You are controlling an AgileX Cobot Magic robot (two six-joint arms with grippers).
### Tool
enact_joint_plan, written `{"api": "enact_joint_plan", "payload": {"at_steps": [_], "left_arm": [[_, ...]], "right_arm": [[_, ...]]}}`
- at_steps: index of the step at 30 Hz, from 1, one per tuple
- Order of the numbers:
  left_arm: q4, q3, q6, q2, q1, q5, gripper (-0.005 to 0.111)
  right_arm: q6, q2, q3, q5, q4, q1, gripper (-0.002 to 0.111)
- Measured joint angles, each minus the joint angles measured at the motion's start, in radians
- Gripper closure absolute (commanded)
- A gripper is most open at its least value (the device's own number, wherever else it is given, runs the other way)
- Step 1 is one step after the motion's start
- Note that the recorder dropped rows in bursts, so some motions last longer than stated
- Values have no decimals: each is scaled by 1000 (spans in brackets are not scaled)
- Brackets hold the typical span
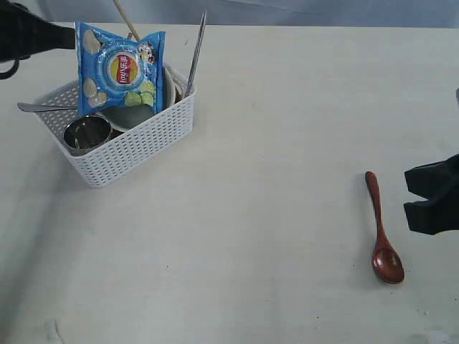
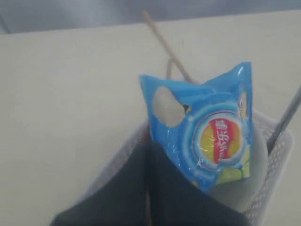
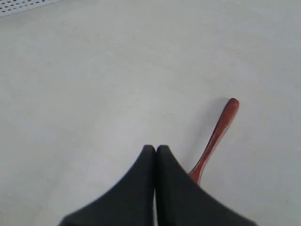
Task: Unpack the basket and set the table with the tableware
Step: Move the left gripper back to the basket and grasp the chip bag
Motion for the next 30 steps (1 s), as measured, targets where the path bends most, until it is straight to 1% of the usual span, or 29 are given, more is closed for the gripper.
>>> {"api": "enact_joint_plan", "payload": {"at_steps": [5,7,10,14,16,18,20,22,23,25,26,28,29,30], "left_arm": [[-9,-110,29,115,6,41,107],[-55,-161,97,124,19,76,107],[-137,-229,265,124,71,136,107],[-243,-322,499,149,178,261,107],[-340,-367,603,184,226,348,107],[-475,-402,733,237,274,435,107],[-658,-421,879,291,314,518,107],[-807,-426,987,339,343,573,106],[-846,-428,1018,356,351,582,105],[-898,-430,1049,390,361,583,98],[-910,-430,1059,401,364,583,93],[-923,-430,1086,422,366,583,80],[-930,-430,1096,430,366,583,69],[-943,-430,1131,438,366,583,65]], "right_arm": [[-7,0,0,0,2,0,109],[-7,0,0,12,4,0,109],[-7,0,0,33,6,0,109],[-7,0,0,45,6,0,109],[-7,0,0,45,6,0,109],[-7,0,0,45,6,0,109],[-7,0,0,45,6,0,109],[-7,0,0,45,6,0,109],[-7,0,0,45,8,0,109],[-7,0,0,45,16,0,109],[-7,0,0,47,21,0,109],[-7,0,0,47,37,0,109],[-7,0,0,47,41,0,109],[-7,0,0,47,47,0,109]]}}
